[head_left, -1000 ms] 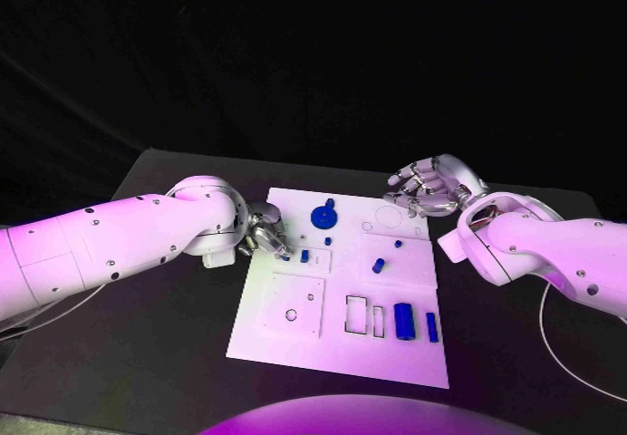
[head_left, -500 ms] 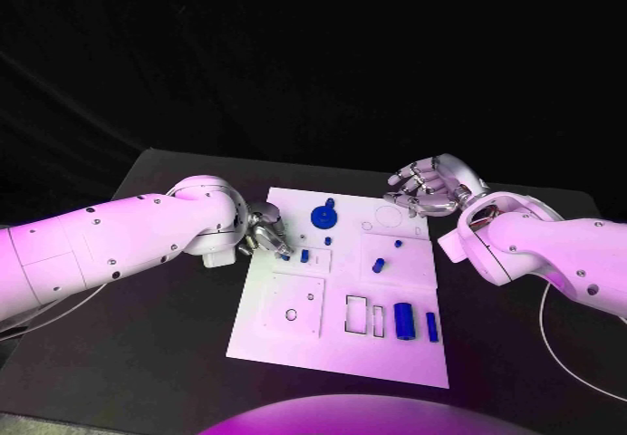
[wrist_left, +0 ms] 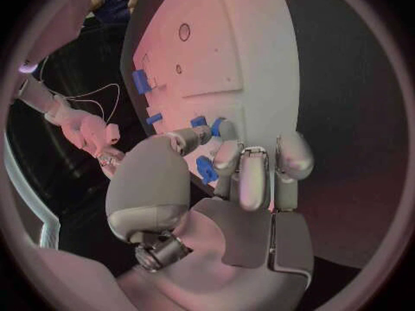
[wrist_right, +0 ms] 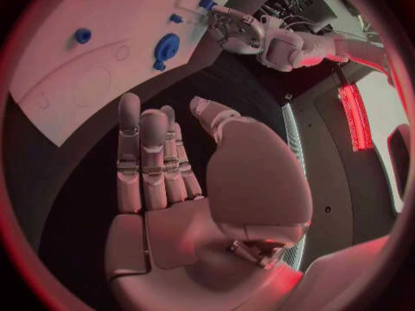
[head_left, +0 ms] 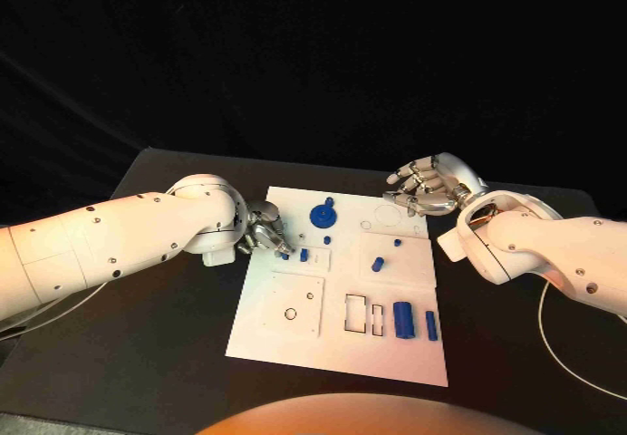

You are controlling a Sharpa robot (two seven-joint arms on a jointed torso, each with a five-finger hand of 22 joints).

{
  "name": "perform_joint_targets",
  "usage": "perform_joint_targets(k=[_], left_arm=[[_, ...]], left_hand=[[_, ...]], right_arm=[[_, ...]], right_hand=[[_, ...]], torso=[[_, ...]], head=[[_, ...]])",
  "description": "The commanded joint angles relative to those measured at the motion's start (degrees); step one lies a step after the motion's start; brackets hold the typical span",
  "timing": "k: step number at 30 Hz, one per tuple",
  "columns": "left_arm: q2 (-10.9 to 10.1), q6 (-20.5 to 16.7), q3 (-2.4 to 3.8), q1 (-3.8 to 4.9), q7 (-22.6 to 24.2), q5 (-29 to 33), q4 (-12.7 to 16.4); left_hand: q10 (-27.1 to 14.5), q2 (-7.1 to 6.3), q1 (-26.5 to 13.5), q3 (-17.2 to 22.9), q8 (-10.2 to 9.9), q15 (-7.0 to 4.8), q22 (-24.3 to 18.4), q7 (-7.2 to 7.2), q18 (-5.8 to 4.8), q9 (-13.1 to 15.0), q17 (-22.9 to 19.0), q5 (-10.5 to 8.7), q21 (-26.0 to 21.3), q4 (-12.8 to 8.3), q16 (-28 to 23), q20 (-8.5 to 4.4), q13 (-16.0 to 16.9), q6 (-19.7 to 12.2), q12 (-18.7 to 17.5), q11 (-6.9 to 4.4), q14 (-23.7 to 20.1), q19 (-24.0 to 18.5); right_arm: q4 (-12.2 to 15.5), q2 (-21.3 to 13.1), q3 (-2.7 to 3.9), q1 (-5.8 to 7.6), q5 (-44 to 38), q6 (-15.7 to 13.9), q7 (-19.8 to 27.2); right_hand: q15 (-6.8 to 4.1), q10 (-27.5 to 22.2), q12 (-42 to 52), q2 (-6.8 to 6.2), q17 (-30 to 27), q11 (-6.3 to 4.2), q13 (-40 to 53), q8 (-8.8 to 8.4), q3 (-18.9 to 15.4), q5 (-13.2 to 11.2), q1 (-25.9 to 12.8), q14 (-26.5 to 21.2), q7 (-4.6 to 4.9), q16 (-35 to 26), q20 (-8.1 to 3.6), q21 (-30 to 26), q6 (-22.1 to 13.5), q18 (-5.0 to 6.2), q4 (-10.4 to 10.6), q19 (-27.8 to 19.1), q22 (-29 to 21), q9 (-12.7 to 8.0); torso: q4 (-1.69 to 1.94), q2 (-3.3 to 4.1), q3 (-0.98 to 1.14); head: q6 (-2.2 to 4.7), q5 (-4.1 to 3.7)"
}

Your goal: Assemble the parts on the task board

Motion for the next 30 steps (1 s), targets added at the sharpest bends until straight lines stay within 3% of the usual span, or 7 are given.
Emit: perform_joint_targets(k=[1,15,22,30], left_arm=[[0.3,0.6,-0.1,-0.16,0.2,0.6,0.0],[0.3,0.5,-0.11,-0.16,0.1,0.4,-0.4],[0.1,0.0,-0.1,-0.17,0.1,0.2,-0.5],[-0.2,-0.7,-0.05,-0.18,0.1,0.0,-0.5]], left_hand=[[-0.1,0.01,-0.4,-0.4,-0.4,-0.26,0.0,0.3,-0.16,0.0,0.1,-0.15,-0.2,0.0,0.2,-0.14,0.0,0.0,0.0,-0.21,2.0,0.3],[-0.1,-0.13,-0.8,-2.4,-0.6,-0.25,-0.1,0.31,-0.15,0.0,0.1,-0.21,-0.3,1.1,0.2,-0.16,0.2,0.2,0.0,-0.2,2.0,0.3],[0.0,-0.69,-1.0,-8.8,-1.0,-0.24,0.0,0.34,-0.19,0.0,0.1,-0.25,-0.3,4.2,0.2,-0.2,0.5,0.6,0.1,-0.17,2.0,0.5],[0.1,-0.75,-0.8,-10.8,-1.2,-0.24,0.1,0.33,-0.2,0.0,0.1,-0.25,-0.3,5.3,0.2,-0.21,0.6,0.8,0.1,-0.17,2.0,0.5]], right_arm=[[0.1,0.0,0.01,-0.03,-0.5,0.4,0.4],[0.0,0.0,0.01,-0.03,-0.5,0.5,0.4],[0.0,0.0,0.01,-0.03,-0.5,0.5,0.4],[0.0,0.0,0.01,-0.03,-0.5,0.5,0.3]], right_hand=[[0.35,0.3,-0.4,0.2,-0.2,0.16,-0.1,-0.39,-0.4,0.3,-0.2,-0.2,0.27,-0.3,0.07,-0.3,0.0,0.19,0.0,0.4,-0.1,-0.1],[0.4,0.3,-0.4,0.18,-0.2,0.21,-0.2,-0.42,-0.6,0.3,-0.4,-0.3,0.31,-0.4,0.11,-0.4,-0.1,0.18,0.1,0.4,-0.1,-0.1],[0.44,0.2,-0.4,0.16,-0.2,0.26,-0.2,-0.45,-0.9,0.3,-0.5,-0.3,0.35,-0.6,0.14,-0.5,-0.1,0.17,0.3,0.4,-0.2,-0.2],[0.46,0.2,-0.5,0.14,-0.4,0.27,-0.3,-0.47,-1.0,0.3,-0.6,-0.4,0.36,-0.7,0.15,-0.5,-0.2,0.17,0.3,0.4,-0.2,-0.2]], torso=[[0.04,-0.01,-0.01],[0.02,-0.04,0.01],[0.0,-0.03,-0.02],[0.01,-0.01,-0.01]], head=[[-0.04,-0.04],[-0.06,-0.01],[-0.01,-0.01],[0.02,-0.06]])
